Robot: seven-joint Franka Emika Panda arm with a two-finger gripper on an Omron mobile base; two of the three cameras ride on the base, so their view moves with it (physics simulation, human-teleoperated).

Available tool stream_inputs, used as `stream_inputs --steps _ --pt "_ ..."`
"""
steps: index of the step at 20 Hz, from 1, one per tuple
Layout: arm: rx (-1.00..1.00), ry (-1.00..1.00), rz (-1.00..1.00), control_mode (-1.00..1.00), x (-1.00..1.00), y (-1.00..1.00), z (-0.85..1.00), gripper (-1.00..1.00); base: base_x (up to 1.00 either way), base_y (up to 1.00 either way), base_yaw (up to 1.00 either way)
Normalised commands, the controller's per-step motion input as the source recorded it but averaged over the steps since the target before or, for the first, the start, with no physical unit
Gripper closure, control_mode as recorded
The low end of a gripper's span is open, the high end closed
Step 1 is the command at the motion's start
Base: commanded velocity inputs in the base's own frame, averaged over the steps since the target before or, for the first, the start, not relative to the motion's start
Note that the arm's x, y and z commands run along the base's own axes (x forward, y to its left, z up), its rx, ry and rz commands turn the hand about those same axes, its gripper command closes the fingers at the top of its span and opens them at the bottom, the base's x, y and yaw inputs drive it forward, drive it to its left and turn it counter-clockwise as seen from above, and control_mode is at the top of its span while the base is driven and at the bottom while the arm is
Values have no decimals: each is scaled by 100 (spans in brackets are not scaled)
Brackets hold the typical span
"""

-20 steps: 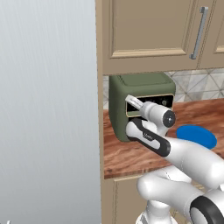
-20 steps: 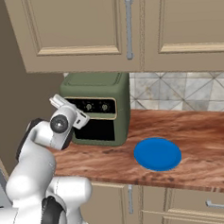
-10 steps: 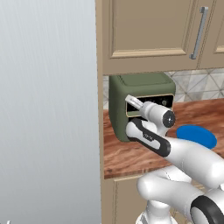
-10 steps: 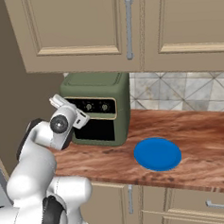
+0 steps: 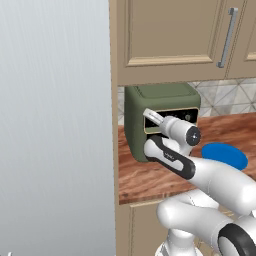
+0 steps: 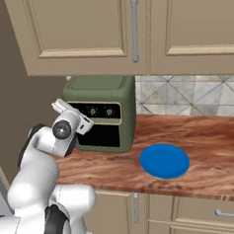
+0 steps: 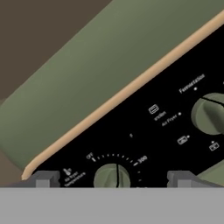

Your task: Pull the toaster oven rack outwards. Pick up the baguette from the plate and place it on the toaster oven rack. Close the toaster oven door fully and set the temperature to the lowest setting.

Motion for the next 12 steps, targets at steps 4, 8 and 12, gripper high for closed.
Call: stream_inputs --steps 4,8,12 --pt "0 0 0 -100 0 -4 0 -100 0 0 0" --pt "0 0 0 -100 0 0 0 -100 0 0 0" --pt "0 0 0 -100 0 0 0 -100 0 0 0"
